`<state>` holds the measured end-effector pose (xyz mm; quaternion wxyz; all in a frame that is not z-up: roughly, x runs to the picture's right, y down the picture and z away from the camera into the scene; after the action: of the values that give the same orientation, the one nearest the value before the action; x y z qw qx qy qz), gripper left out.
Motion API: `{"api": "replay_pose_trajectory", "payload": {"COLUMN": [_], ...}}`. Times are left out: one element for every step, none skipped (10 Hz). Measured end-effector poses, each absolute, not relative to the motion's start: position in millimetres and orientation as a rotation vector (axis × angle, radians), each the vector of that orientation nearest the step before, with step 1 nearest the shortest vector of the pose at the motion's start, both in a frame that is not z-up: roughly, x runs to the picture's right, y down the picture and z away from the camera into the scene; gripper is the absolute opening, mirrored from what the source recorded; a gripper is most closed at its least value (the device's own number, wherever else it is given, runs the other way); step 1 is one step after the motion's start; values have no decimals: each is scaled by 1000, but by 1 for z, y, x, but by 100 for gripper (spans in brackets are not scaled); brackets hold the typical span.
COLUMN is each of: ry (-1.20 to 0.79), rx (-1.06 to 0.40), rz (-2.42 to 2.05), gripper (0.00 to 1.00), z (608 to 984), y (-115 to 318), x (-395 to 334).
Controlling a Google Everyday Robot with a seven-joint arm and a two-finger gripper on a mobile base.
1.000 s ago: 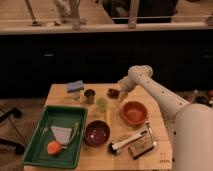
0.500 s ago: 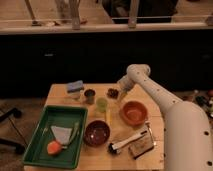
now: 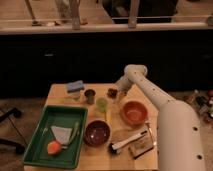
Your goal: Place grapes in purple bowl
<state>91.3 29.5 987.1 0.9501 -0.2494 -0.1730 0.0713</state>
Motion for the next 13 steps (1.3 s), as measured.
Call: {"api": "replay_pose_trajectory", "payload": {"ry": [-356,-358,-361,-364,-364,-364,-364,-363,-362,-361,-361,-362,-363], "rx": [-508,-508,-506,-500,-496,-490,-485,-479,-473,-470,-462,-459,-454], "rz": [143,142,142,143,144,147,149,153,156,158,159,159,159], "gripper": [52,46,36,24,16,5,1,0,0,0,0,0,0], "z": [988,988,988,987,986,984,982,980,979,977,975,975,973], "y": [32,32,32,31,31,30,30,28,27,26,24,24,22], "x": [91,91,91,93,95,98,101,103,105,106,107,108,108]}}
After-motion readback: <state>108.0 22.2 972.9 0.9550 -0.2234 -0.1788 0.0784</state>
